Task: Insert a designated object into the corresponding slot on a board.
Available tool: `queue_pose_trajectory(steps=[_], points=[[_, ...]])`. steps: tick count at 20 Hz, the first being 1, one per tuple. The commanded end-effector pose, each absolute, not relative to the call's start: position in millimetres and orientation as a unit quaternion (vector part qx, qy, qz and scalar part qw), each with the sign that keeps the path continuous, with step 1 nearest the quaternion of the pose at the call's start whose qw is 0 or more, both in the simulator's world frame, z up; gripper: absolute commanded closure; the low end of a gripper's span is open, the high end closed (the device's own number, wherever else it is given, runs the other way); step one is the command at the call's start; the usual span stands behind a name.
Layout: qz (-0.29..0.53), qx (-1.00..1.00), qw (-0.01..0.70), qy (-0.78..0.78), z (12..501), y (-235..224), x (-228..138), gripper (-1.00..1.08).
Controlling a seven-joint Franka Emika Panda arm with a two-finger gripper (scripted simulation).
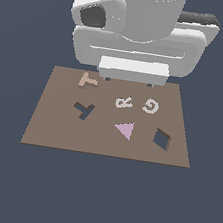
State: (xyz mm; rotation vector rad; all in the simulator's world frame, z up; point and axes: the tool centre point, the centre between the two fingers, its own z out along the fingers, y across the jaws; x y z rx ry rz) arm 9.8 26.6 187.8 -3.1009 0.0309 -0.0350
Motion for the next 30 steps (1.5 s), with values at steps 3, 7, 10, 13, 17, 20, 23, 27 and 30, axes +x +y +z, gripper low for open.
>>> queue_pose_trajectory(steps=[3, 7, 10, 13, 17, 20, 23, 27, 30], points=[[-0.011, -1.000, 0.020, 0.010, 186.9, 25.9, 9.3, -0.92], [-0.011, -1.000, 0.019, 0.014, 180.2, 20.0, 4.8, -0.92], [-0.010, -1.000, 0.018, 0.019, 170.5, 11.4, -1.8, -0.92], [-0.009, -0.999, 0.016, 0.027, 156.5, -0.9, -11.5, -0.92], [-0.007, -0.999, 0.012, 0.040, 131.3, -23.0, -29.4, -0.92], [-0.005, -0.999, 0.008, 0.052, 109.4, -42.1, -45.4, -0.92], [-0.003, -0.998, 0.005, 0.063, 90.0, -58.9, -59.8, -0.92], [-0.001, -0.997, 0.002, 0.074, 69.5, -76.4, -75.0, -0.92], [-0.001, -0.997, 0.001, 0.079, 59.0, -85.3, -82.7, -0.92]])
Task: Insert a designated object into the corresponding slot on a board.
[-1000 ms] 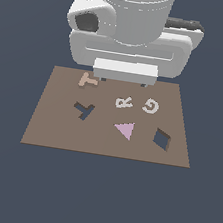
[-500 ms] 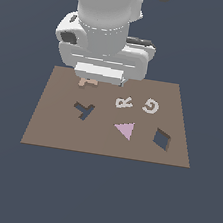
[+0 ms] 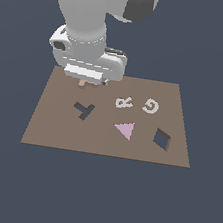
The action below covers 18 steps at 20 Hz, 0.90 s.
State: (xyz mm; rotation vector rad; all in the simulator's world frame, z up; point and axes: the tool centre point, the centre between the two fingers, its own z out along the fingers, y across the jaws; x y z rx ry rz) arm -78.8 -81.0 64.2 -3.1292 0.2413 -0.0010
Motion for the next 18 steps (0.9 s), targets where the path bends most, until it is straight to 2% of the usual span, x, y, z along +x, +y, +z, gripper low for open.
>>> queue_pose_trajectory(steps=[1, 18], points=[[0.000, -0.997, 0.000, 0.081, 56.4, -87.5, -84.6, -0.92], [0.000, -0.996, 0.000, 0.084, 30.3, -92.6, -88.0, -0.92]])
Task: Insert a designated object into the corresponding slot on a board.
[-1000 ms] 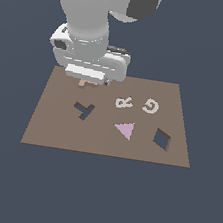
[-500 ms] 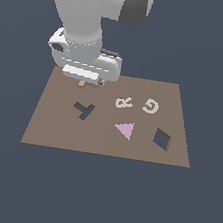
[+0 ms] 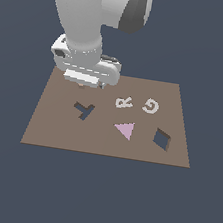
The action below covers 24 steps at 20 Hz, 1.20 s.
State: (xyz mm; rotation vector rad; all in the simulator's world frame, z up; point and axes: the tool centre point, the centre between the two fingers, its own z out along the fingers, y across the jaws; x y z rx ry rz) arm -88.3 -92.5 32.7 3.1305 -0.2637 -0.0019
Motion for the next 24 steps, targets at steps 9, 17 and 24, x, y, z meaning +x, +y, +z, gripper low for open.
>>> queue_pose_trajectory(steps=[9, 17, 24], points=[[0.000, 0.996, 0.000, -0.084, 30.0, -92.6, -88.1, 1.08], [0.001, 0.997, 0.000, -0.078, 31.0, -92.9, -87.7, 1.08], [0.001, 0.999, 0.000, -0.041, 31.2, -96.7, -87.3, 1.08]])
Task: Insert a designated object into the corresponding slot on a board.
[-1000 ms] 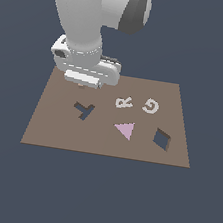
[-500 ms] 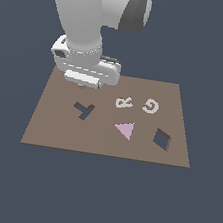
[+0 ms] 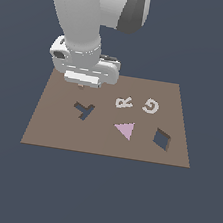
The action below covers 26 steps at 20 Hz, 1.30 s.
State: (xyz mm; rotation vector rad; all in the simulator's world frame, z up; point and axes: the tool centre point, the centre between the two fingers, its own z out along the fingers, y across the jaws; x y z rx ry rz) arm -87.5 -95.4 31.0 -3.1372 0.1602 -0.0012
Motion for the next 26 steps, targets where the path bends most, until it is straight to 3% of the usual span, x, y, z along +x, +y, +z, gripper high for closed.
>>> queue_pose_trajectory(steps=[1, 26], points=[[-0.001, -0.999, 0.000, 0.033, 31.3, -97.6, -87.1, 1.08], [-0.001, -0.931, 0.000, -0.364, 34.6, -133.4, -64.1, 1.08]])
